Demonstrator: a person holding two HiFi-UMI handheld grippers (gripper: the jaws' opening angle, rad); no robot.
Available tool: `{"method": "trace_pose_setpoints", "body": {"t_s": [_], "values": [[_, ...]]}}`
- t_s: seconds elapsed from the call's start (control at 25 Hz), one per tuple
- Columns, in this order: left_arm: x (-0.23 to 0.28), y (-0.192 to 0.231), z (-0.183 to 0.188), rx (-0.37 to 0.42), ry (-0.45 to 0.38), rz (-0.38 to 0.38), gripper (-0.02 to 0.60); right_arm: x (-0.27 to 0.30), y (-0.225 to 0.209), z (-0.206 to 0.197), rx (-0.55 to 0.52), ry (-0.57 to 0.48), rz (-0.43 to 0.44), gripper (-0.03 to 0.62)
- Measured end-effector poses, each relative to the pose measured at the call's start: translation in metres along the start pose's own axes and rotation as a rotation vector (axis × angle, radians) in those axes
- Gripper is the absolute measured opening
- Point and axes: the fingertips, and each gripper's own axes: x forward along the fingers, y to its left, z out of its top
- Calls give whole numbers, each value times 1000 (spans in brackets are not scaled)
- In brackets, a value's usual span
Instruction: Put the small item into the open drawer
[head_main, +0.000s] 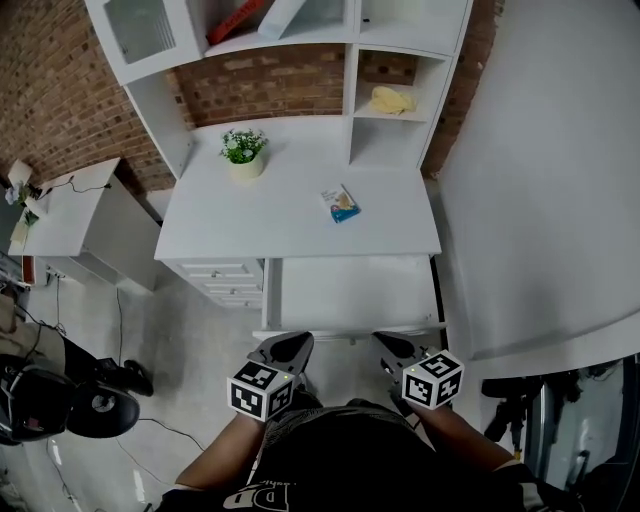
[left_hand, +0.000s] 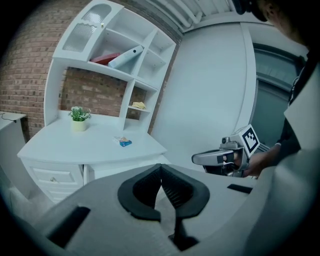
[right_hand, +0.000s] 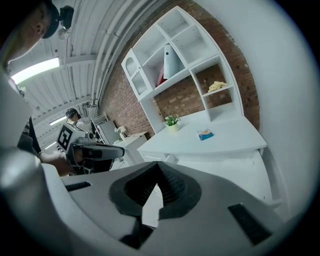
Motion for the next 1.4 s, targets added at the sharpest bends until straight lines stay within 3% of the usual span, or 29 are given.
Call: {"method": "trace_pose_setpoints", "body": {"t_s": [0.44,0.88,1.08,1.4], "values": [[6,75,33,18,13,-47,15,73,5,35,-18,24,-36,5],[22,150,60,43,31,-120,15,143,-5,62,-25,60,-134,5],[34,173,58,60,65,-134,15,165,-17,78,-14,59,-144,5],[49,180,61,11,65,-98,15,176,-45,87,-35,105,-131,5]]}}
